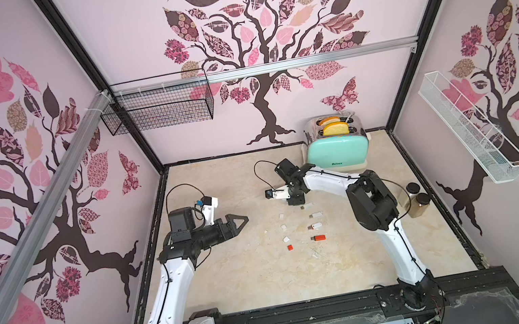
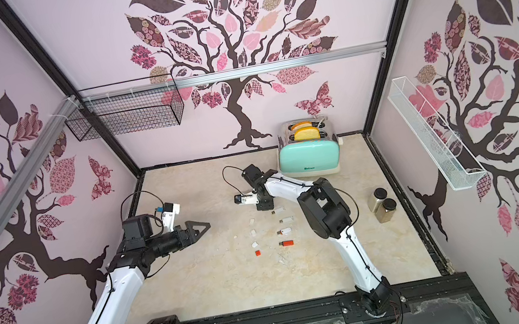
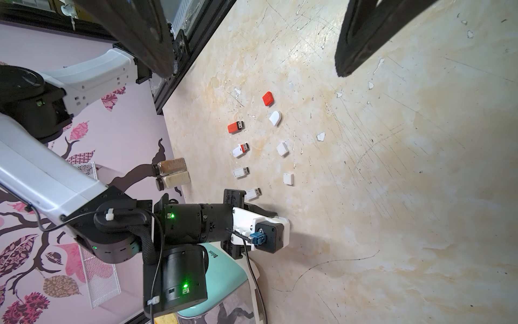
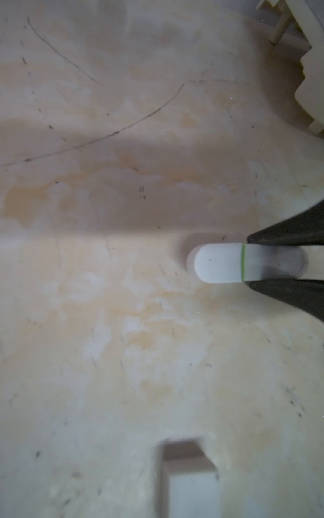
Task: Close the usb drive cover
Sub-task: Place the USB drive at the center of the board.
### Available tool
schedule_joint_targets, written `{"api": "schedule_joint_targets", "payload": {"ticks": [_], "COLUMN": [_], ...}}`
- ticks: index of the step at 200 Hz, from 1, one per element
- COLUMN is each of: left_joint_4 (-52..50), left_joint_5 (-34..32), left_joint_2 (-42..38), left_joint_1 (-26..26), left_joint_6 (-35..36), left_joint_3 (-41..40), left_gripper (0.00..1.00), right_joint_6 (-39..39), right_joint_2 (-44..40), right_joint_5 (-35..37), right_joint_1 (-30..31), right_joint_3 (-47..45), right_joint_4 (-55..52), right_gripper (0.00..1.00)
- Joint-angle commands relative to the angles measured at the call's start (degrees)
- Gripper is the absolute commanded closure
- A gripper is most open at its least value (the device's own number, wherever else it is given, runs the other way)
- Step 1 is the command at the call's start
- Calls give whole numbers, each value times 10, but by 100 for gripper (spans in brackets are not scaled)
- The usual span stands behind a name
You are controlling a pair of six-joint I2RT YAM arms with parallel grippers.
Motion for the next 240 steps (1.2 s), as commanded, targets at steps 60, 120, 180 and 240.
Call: {"api": "schedule_joint_targets", "payload": {"ticks": [60,120,180,240], "left_joint_4": [10,-12,-3,-9], "left_joint_5": [15,-3,1,-2], "left_joint_2": [-5,-6,-5,3], "left_joint_1": [4,9,9,12], "left_joint_6": [6,16,16,21], "left_joint_3": [-1,18,9,15], "left_gripper": [6,6,6,6], "right_joint_6": [25,39,115,242], "right_joint_2": [11,-21,-91,-124], "right_joint_5": [-23,-38,-85,-116], "right_joint_1": [-2,-6,-16,-19], "right_joint_3": [-13,-20,-43,-40], "right_joint_4": [-24,-34,-17,-36], "right_gripper": [74,51,29,14]}}
